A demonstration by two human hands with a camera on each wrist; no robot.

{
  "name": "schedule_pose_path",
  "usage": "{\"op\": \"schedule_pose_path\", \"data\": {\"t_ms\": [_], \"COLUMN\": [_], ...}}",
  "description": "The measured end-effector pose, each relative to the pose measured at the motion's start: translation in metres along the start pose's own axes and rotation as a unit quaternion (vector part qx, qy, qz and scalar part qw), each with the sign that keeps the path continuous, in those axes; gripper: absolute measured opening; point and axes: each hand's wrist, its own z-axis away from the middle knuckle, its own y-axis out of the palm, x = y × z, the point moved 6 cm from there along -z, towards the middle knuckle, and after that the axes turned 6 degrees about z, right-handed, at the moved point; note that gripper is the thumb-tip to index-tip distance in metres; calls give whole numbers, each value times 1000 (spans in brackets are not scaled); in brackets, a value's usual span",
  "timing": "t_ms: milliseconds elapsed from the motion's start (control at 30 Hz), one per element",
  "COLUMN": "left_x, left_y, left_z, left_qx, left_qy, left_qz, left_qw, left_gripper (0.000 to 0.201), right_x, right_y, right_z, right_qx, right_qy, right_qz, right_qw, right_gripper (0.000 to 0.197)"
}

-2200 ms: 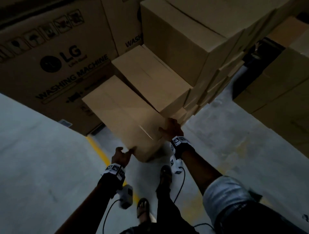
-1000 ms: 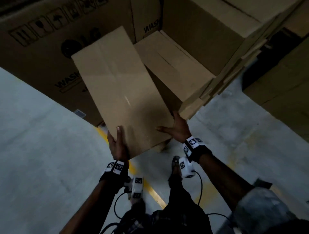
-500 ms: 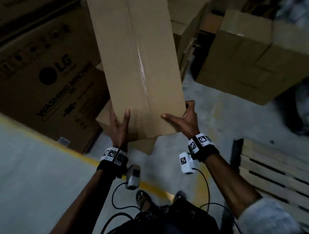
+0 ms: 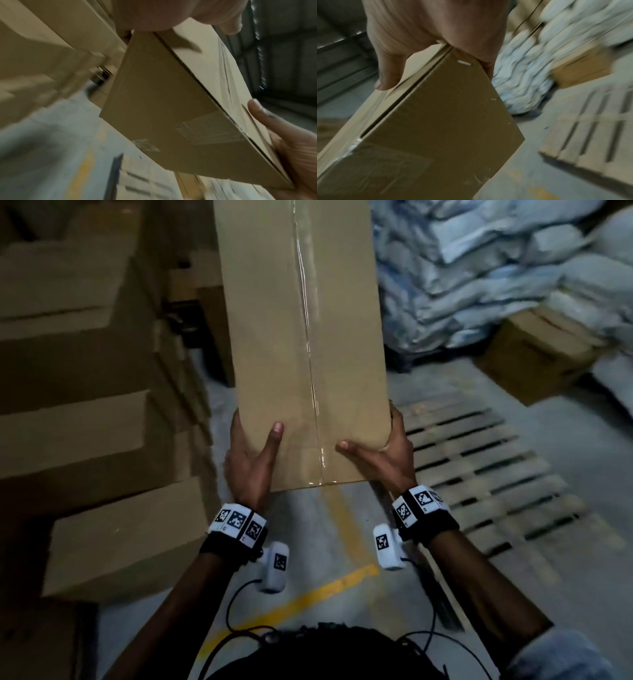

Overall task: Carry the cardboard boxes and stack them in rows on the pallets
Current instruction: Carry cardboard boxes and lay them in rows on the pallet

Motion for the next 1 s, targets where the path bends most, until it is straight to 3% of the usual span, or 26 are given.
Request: {"op": "schedule_pose_path", "data": {"t_ms": [167,433,667,1000], "left_x": [-19,-39,-43,-6], "left_y": [102,228,303,436], "left_z": [64,176,224,242], "left_qx": [120,263,362,509], "left_qy": [12,38,64,13], "left_qz": [-7,6,-9,-43], "left_qw": [993,964,930,860], "left_gripper": [86,84,85,95], "right_x": [-42,-101,-132,-188], "right_y": [-135,-286,-346,-384], "right_z": [50,146,196,206], "right_qx": [-105,-249,-331,-427], "right_qy": [41,109,167,294], "right_qz": [-8,13,20,45], "right_qw": [994,962,929,854], "right_gripper": [109,113,112,116]}}
